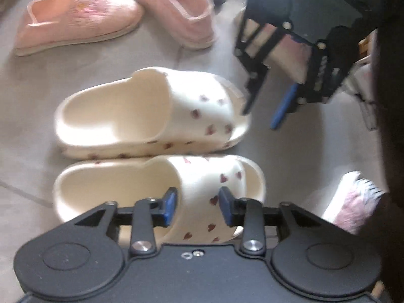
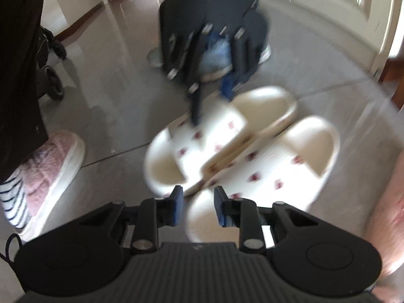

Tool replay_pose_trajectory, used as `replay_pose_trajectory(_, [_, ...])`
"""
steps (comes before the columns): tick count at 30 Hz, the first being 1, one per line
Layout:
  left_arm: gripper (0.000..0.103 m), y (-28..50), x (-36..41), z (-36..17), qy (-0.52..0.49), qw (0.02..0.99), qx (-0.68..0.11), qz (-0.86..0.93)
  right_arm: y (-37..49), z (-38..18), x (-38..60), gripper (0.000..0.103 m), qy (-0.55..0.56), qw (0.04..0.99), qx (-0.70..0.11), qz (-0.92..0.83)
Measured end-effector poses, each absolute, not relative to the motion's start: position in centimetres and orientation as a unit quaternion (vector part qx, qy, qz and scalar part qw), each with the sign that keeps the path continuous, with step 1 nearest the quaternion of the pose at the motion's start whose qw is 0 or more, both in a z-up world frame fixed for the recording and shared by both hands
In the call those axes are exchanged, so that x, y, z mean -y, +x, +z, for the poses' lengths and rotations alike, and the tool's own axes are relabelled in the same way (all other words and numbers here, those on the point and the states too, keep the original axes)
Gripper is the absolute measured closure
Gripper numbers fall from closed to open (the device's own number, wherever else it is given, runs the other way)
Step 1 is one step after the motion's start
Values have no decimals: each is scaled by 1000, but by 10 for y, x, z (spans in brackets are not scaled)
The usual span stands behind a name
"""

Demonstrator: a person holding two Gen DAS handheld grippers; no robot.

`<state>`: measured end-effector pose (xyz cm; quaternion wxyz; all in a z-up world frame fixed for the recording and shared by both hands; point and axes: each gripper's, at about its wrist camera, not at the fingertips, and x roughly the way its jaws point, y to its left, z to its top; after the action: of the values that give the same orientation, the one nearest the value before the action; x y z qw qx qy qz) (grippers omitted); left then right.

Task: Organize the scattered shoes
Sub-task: 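Carry the cream slide beside the other cream slide and open the left gripper, then move the left gripper to a pink knit slipper and grasp its heel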

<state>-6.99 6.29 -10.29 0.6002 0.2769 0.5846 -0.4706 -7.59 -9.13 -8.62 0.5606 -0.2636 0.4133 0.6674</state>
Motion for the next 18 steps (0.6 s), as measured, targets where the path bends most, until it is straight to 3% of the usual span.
replay_pose_trajectory(4, [50,-87,-79,-83,300,635,-578,-415,-79,-98,80,64,-270,571,-428,647])
replay_pose_trajectory(9, [49,-115,-116,-60,180,731,-564,-340,-82,-109,70,63,-251,593,-455,616])
replay_pose_trajectory(18, [48,-140,-140,-56,105,797,-544,-242,-81,-115,36,62,-223,627,-463,586])
